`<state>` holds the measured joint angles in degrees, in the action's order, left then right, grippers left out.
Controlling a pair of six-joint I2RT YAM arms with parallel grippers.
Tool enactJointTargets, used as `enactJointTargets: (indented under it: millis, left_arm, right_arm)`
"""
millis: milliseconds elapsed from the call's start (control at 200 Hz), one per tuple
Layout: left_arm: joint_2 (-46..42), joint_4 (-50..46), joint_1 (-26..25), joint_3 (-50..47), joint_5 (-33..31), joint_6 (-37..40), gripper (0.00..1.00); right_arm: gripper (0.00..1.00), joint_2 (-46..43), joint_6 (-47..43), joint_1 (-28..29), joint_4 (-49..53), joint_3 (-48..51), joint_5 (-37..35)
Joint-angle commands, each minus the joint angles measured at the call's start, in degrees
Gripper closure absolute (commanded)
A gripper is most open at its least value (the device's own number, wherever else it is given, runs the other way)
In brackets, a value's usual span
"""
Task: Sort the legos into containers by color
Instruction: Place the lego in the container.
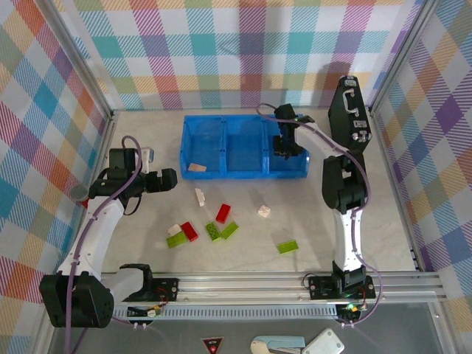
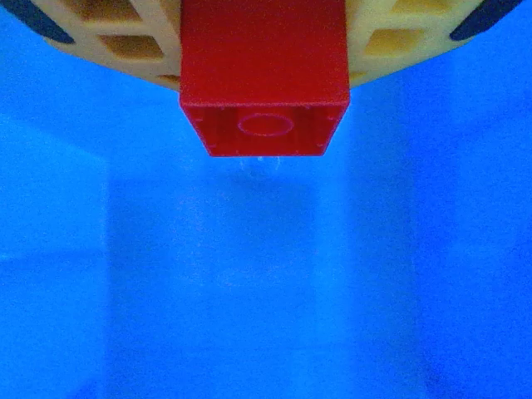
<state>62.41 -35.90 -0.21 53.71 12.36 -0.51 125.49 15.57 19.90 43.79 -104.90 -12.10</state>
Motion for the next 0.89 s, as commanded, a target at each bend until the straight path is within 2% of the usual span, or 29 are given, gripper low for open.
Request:
enactJointTargets:
  millis: [0,725,890]
  left_arm:
    - [-0.8,-0.5,0.8,0.3,-0.2,0.8,0.0]
    - [-0.8,-0.6,0.8,0.4,-0.5,1.0,0.0]
    - [-0.8,-0.6,0.8,0.4,-0.5,1.0,0.0]
  right_arm:
    - [0.62,2.7,-1.6,-0.4,1.7,-3.3,0.2]
    - [0.61,10.6,-1.8,-1.8,1.8,-6.6,-1.1]
    - [0.58,10.6,-1.8,-1.8,2.1,-6.6,-1.1]
